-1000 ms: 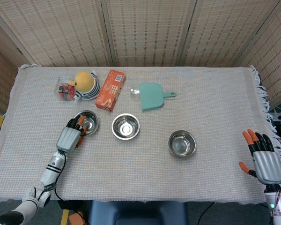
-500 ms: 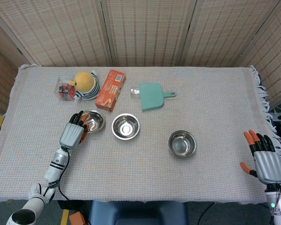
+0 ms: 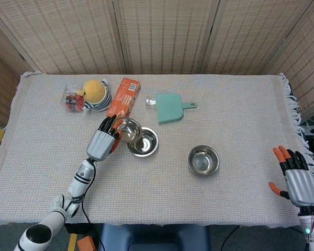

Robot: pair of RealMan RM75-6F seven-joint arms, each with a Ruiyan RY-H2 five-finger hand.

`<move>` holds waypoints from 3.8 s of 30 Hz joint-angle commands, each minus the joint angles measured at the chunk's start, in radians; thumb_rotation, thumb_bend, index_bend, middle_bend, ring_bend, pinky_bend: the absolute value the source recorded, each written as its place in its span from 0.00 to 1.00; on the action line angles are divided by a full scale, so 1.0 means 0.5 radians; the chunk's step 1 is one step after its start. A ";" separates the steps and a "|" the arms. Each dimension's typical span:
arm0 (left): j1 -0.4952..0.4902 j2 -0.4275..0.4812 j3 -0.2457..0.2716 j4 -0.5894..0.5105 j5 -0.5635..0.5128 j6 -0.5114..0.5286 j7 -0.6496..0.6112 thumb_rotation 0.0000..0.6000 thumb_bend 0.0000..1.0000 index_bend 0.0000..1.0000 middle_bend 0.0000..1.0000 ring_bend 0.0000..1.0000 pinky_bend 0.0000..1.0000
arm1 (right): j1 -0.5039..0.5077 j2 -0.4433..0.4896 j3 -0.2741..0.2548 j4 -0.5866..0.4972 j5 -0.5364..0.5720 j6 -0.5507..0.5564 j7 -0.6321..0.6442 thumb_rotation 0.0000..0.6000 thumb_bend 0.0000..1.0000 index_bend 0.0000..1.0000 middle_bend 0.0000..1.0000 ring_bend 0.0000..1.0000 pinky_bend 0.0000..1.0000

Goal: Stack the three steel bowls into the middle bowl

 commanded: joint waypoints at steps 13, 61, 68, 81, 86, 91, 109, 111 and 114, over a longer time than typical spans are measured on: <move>-0.042 -0.155 0.084 -0.019 0.020 -0.194 0.098 1.00 0.49 0.43 0.15 0.04 0.17 | -0.033 0.048 -0.002 -0.012 -0.036 0.060 0.080 1.00 0.10 0.00 0.00 0.00 0.00; 0.972 1.451 0.334 -1.987 -0.021 0.266 0.296 1.00 0.44 0.00 0.00 0.00 0.14 | 0.635 -1.062 0.095 0.640 0.018 -0.658 -0.880 1.00 0.18 0.50 0.00 0.00 0.00; 0.992 1.475 0.298 -1.995 0.013 0.269 0.240 1.00 0.43 0.00 0.00 0.00 0.14 | 0.635 -1.168 0.073 0.730 -0.103 -0.473 -0.780 1.00 0.30 0.78 0.05 0.00 0.00; 1.013 1.509 0.248 -2.013 0.034 0.232 0.193 1.00 0.44 0.00 0.00 0.00 0.14 | 0.962 -1.294 0.391 0.568 0.035 -0.627 -1.012 1.00 0.33 0.78 0.06 0.00 0.00; 1.021 1.530 0.226 -2.019 0.025 0.218 0.159 1.00 0.44 0.00 0.00 0.00 0.14 | 1.217 -1.544 0.564 0.775 0.244 -0.822 -1.083 1.00 0.33 0.78 0.06 0.00 0.00; 1.026 1.538 0.192 -2.003 -0.010 0.193 0.122 1.00 0.44 0.00 0.00 0.00 0.14 | 1.421 -1.786 0.651 1.080 0.318 -0.908 -0.970 1.00 0.33 0.77 0.06 0.00 0.00; 1.046 1.548 0.149 -1.976 -0.002 0.184 0.065 1.00 0.44 0.00 0.00 0.00 0.14 | 1.721 -2.145 0.562 1.764 0.186 -0.956 -0.349 1.00 0.32 0.11 0.02 0.00 0.00; 1.046 1.547 0.147 -1.975 0.001 0.181 0.071 1.00 0.44 0.00 0.00 0.00 0.14 | 1.668 -2.057 0.540 1.613 0.218 -0.961 -0.441 1.00 0.28 0.00 0.00 0.00 0.00; 1.049 1.547 0.145 -1.980 0.009 0.184 0.081 1.00 0.44 0.00 0.00 0.00 0.14 | 1.564 -1.867 0.495 1.279 0.240 -0.906 -0.581 1.00 0.22 0.00 0.00 0.00 0.00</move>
